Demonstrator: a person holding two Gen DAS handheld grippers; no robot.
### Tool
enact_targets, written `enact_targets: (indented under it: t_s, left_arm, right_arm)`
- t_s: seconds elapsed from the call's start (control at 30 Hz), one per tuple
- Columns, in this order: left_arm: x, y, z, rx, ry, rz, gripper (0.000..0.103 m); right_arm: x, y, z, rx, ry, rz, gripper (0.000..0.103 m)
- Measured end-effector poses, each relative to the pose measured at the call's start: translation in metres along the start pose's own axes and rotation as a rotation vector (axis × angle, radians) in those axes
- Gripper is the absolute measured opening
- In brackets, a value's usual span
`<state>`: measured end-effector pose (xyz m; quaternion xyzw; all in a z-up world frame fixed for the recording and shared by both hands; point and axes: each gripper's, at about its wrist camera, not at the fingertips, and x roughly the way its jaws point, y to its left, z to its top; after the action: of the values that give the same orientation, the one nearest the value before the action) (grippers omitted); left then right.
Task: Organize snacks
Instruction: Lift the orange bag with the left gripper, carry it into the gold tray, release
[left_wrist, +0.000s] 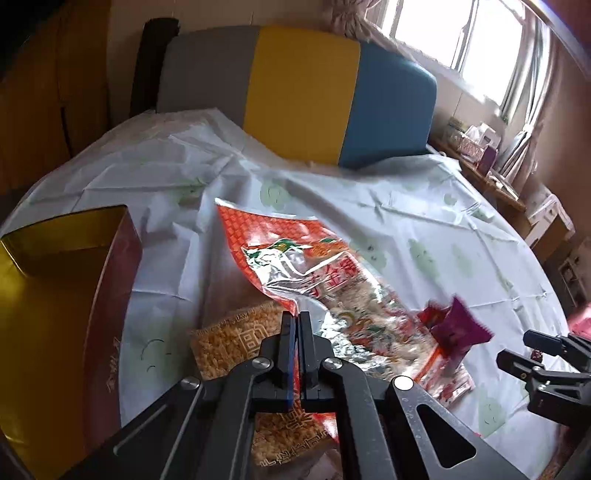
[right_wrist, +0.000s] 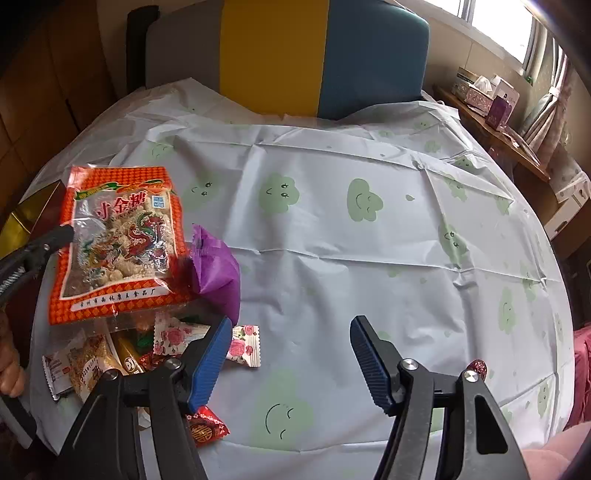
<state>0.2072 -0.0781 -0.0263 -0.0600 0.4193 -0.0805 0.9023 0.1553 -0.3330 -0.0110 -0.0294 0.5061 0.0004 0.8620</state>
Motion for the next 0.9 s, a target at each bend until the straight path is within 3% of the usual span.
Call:
enact_targets:
  t_s: [0.1, 0.27, 0.43, 0.9]
  left_arm:
    - [-0.013, 0.002, 0.005, -0.038, -0.023, -0.049, 0.000]
    - [-0.045, -0.012, 0.021, 0.020, -0.095, -0.104, 0.000]
    - [-0.066, -0.020, 0.037, 0.048, -0.142, -0.127, 0.000]
    - [-0.115, 0.015, 0.059, 0.014, -0.230, -0.077, 0.000]
  right_arm:
    - [0.001, -0.001, 0.000, 0.006, 0.002, 0.005, 0.059]
    - [0.001, -0.001, 0.001, 0.004, 0.002, 0.009, 0.054]
    - [0.001, 0.000, 0.001, -0.008, -0.004, -0.001, 0.054]
    - [-0.002, -0.002, 0.001, -0.008, -0.019, -0.015, 0.054]
